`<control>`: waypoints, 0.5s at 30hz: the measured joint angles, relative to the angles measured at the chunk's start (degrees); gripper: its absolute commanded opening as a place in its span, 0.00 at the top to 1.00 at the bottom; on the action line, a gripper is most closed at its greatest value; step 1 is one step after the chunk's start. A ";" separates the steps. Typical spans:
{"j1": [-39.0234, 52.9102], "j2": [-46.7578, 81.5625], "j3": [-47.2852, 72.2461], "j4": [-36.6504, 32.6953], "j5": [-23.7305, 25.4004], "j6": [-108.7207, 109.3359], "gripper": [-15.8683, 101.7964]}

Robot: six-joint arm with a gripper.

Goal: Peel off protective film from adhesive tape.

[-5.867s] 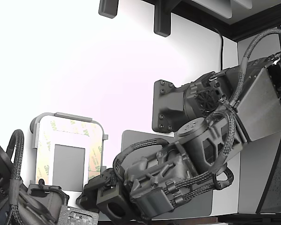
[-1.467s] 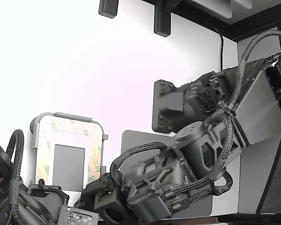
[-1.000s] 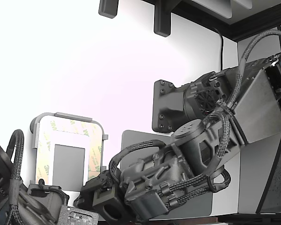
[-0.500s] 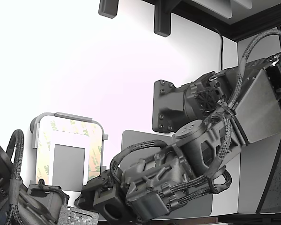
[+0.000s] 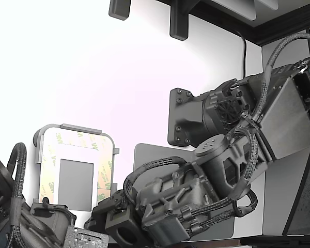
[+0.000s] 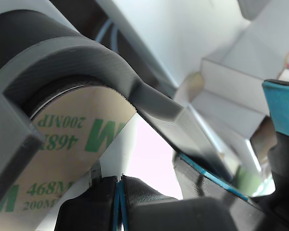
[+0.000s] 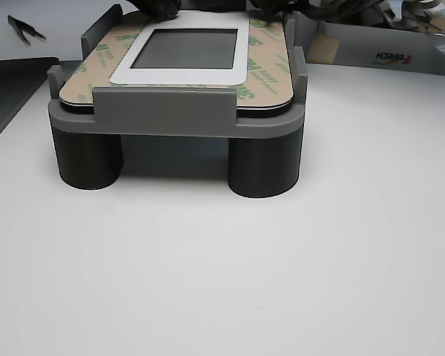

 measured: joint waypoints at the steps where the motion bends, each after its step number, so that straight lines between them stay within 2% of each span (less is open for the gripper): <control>1: 0.00 0.09 0.00 0.00 0.00 0.00 0.95; 15: 0.35 1.32 2.20 -1.58 0.09 0.18 0.95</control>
